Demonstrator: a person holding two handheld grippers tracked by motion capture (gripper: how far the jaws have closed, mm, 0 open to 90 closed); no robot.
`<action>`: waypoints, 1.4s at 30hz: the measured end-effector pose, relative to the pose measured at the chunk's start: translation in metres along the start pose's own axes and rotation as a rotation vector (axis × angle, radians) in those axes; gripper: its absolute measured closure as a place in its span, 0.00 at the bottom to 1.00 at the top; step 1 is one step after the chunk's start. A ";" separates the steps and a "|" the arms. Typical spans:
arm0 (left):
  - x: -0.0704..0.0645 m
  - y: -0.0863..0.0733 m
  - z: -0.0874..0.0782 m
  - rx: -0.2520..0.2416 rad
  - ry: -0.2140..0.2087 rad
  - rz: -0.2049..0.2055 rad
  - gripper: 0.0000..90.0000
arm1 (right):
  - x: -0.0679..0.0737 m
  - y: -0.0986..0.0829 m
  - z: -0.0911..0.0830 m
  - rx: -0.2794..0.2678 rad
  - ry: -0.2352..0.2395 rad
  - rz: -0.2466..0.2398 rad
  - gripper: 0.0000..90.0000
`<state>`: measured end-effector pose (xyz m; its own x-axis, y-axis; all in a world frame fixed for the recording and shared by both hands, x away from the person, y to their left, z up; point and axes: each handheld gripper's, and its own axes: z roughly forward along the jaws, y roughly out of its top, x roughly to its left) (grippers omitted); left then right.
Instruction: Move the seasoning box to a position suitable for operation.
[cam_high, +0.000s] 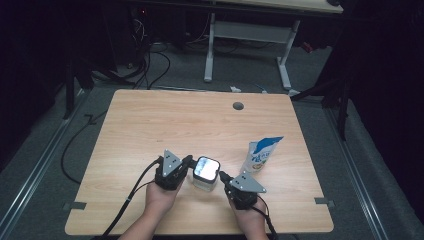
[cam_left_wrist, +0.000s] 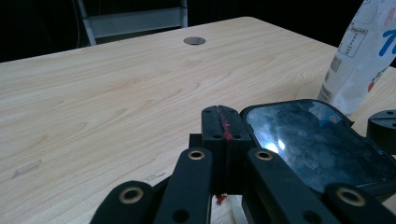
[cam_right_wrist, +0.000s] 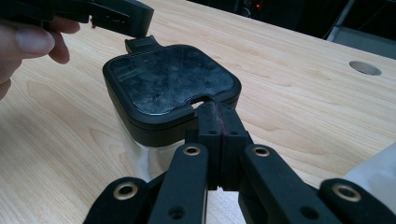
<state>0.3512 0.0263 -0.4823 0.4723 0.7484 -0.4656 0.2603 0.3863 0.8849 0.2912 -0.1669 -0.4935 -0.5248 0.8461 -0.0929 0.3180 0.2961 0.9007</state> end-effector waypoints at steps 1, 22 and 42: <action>-0.001 0.001 -0.001 -0.014 -0.005 -0.001 1.00 | 0.000 0.000 0.000 -0.001 0.000 0.000 1.00; 0.001 0.000 0.002 -0.008 -0.007 -0.017 1.00 | 0.001 -0.001 0.000 -0.006 0.011 0.007 1.00; -0.001 0.000 0.002 -0.008 -0.017 -0.022 1.00 | 0.005 0.006 0.001 -0.019 0.018 -0.007 1.00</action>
<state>0.3523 0.0245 -0.4823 0.4807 0.7304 -0.4853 0.2643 0.4070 0.8744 0.2916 -0.1603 -0.4893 -0.5409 0.8361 -0.0918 0.2994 0.2934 0.9079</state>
